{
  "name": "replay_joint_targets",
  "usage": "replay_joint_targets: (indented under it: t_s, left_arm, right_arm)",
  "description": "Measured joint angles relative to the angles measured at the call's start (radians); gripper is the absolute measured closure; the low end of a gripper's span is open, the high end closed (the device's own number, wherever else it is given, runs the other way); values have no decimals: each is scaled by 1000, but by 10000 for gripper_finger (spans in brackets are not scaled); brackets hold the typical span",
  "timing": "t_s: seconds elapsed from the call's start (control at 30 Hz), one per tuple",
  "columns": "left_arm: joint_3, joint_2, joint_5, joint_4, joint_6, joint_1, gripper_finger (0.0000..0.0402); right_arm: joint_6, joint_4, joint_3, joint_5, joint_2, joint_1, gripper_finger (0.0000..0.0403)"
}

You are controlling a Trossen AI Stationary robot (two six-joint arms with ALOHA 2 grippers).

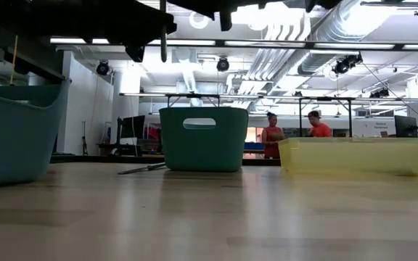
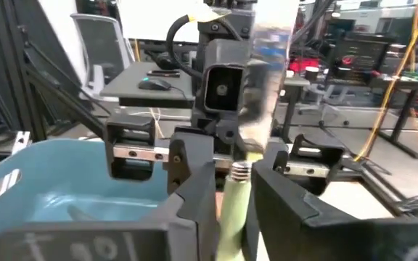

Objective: Sort silverware by color (type)
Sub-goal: Put the green knife into the left blue bin

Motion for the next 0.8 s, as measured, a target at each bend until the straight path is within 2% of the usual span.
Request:
replay_joint_targets:
  t_s: [0.2, 0.4, 0.6, 0.67, 0.8]
  left_arm:
    - [-1, -137, -83, -189, 19, 0, 346]
    - [-6, -319, -150, -394, 27, 0, 346]
    - [-93, -482, -192, -394, 26, 0, 346]
    - [-114, -530, -197, -391, 26, 0, 346]
    - [-127, -600, -196, -416, 11, -1, 346]
  right_arm:
    - [-35, -105, 0, 128, -40, 27, 294]
    - [-57, -219, 0, 267, -68, 47, 289]
    - [-40, -336, -1, 322, -88, 50, 289]
    - [-44, -315, -30, 332, -102, 50, 288]
    - [-41, -255, -142, 421, -173, 44, 288]
